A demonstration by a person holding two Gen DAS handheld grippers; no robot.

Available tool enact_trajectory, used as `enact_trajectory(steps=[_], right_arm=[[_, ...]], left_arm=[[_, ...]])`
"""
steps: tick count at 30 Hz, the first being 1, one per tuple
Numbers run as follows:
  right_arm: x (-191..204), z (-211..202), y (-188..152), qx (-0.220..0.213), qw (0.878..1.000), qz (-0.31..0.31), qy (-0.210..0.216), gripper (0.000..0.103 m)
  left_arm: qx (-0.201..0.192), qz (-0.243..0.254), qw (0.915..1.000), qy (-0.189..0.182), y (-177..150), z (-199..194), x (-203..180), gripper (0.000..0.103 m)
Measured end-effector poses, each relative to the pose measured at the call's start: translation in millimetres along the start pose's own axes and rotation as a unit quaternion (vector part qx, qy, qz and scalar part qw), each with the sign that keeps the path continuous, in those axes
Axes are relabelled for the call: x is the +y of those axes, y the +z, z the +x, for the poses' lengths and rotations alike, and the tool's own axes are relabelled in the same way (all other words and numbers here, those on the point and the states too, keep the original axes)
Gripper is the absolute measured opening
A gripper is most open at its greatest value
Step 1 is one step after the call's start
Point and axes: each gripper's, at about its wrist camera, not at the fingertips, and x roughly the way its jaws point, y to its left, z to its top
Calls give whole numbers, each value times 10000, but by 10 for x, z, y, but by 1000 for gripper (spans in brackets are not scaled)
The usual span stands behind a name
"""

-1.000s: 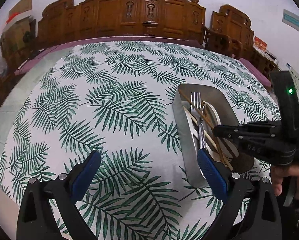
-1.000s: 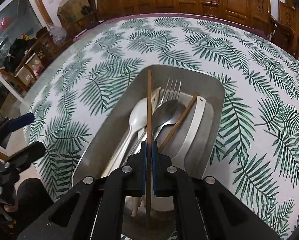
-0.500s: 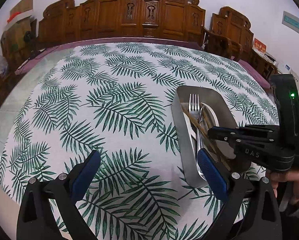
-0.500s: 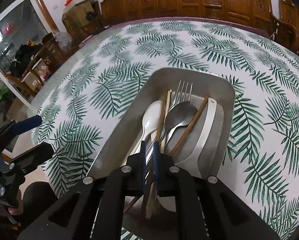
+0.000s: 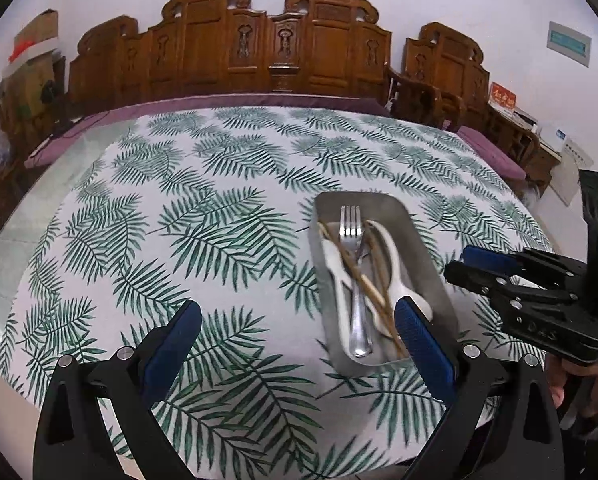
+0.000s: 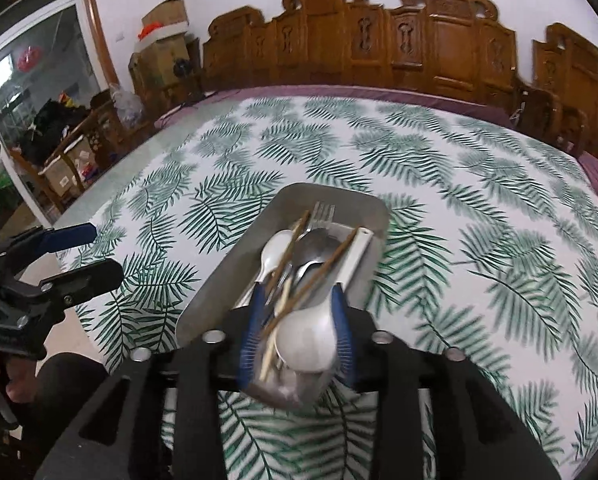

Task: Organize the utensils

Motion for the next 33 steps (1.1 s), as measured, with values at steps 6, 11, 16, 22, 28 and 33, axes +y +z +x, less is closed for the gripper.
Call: enact_trajectory(steps=[6, 11, 16, 22, 28, 33], right_arm=[[-76, -426, -157, -317, 9992, 142, -198, 65], [-140, -798, -297, -578, 9969, 364, -394, 85], [-161, -1090, -427, -763, 9944, 458, -566, 100], [-169, -1362, -595, -826, 9924, 569, -711, 100], [-130, -1587, -709, -923, 9903, 582, -856, 100], [-66, -1791, -747, -1058, 9880, 533, -990, 100]], left_arm=[[-162, 128, 9998, -76, -30, -213, -215, 95], [-202, 185, 9996, -106, -77, -373, -361, 95], [-237, 339, 9991, -104, -151, -532, -524, 95], [-297, 417, 9986, -95, -264, -749, -678, 95], [-369, 340, 9985, -197, -340, -953, -736, 95], [-548, 406, 9972, -304, -358, -1164, -826, 95]])
